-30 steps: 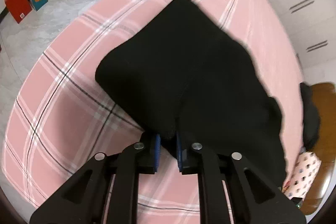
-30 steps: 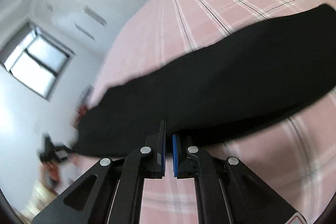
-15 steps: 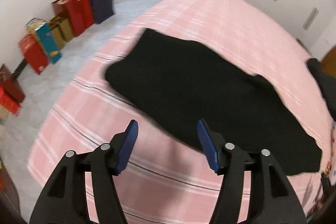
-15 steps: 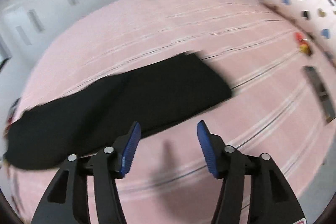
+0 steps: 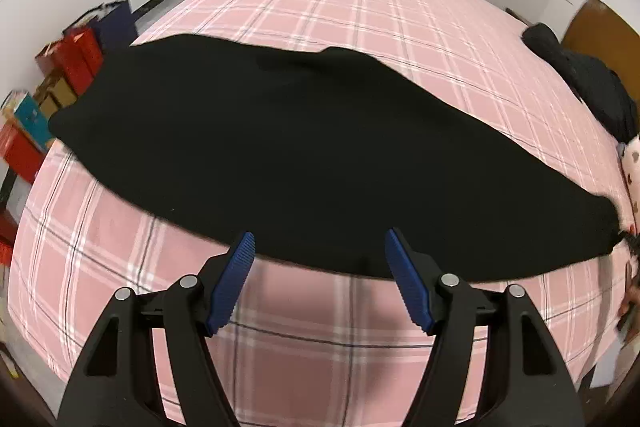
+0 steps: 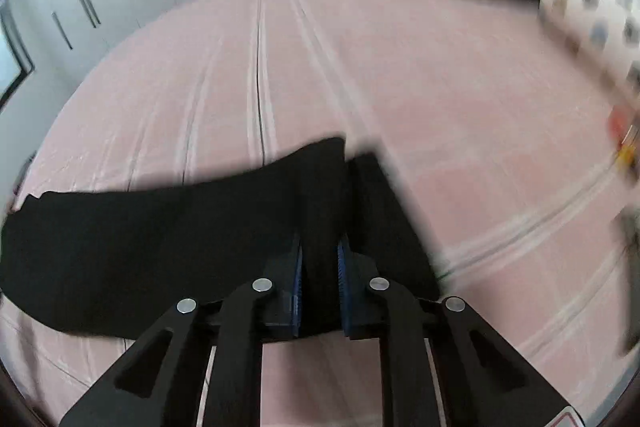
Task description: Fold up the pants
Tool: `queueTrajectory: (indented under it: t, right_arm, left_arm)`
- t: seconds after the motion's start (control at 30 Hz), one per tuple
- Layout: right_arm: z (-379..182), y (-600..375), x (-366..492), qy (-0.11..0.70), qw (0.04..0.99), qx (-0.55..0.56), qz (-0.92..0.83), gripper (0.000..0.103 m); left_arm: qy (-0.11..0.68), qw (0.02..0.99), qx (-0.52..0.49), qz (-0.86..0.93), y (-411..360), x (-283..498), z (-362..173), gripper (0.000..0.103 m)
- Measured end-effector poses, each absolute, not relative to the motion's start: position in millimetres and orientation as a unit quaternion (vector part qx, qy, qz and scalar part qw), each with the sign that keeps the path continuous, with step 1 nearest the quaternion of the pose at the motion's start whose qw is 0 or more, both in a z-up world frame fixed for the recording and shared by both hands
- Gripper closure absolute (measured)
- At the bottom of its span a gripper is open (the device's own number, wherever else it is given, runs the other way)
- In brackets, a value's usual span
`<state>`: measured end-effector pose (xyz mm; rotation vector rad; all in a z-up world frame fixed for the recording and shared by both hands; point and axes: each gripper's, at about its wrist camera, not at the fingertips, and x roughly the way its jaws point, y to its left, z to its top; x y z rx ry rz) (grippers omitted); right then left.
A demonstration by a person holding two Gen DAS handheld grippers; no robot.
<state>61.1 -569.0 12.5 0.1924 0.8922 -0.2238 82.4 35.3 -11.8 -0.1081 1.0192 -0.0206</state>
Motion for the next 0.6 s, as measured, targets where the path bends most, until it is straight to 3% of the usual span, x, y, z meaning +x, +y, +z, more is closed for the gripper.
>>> queueTrajectory:
  t: [0.1, 0.13, 0.3, 0.37, 0.5, 0.6]
  right_arm:
    - [-23, -604, 71, 0.493, 0.851, 0.079, -0.159, 0.094]
    - [-44, -616, 73, 0.526, 0.829, 0.096, -0.164, 0.089]
    - [11, -603, 50, 0.422, 0.880, 0.145, -0.160, 0.078]
    - [25, -570, 61, 0.422, 0.889, 0.127, -0.122, 0.069]
    - [34, -471, 91, 0.427, 0.897, 0.115, 0.009, 0.070]
    - [28, -360, 123, 0.439, 0.886, 0.085, 0.128, 0.089]
  left_arm:
    - [0.489, 0.871, -0.043, -0.019, 24, 82, -15, 0.032]
    - [0.489, 0.871, -0.043, -0.018, 25, 81, -17, 0.032]
    - [0.477, 0.878, -0.025, -0.019, 11, 73, -24, 0.031]
    - [0.467, 0.884, -0.033, -0.019, 9, 69, -26, 0.025]
    - [0.448, 0.893, -0.049, -0.013, 6, 65, -29, 0.025]
    - [0.443, 0.895, -0.051, -0.011, 7, 64, -32, 0.025]
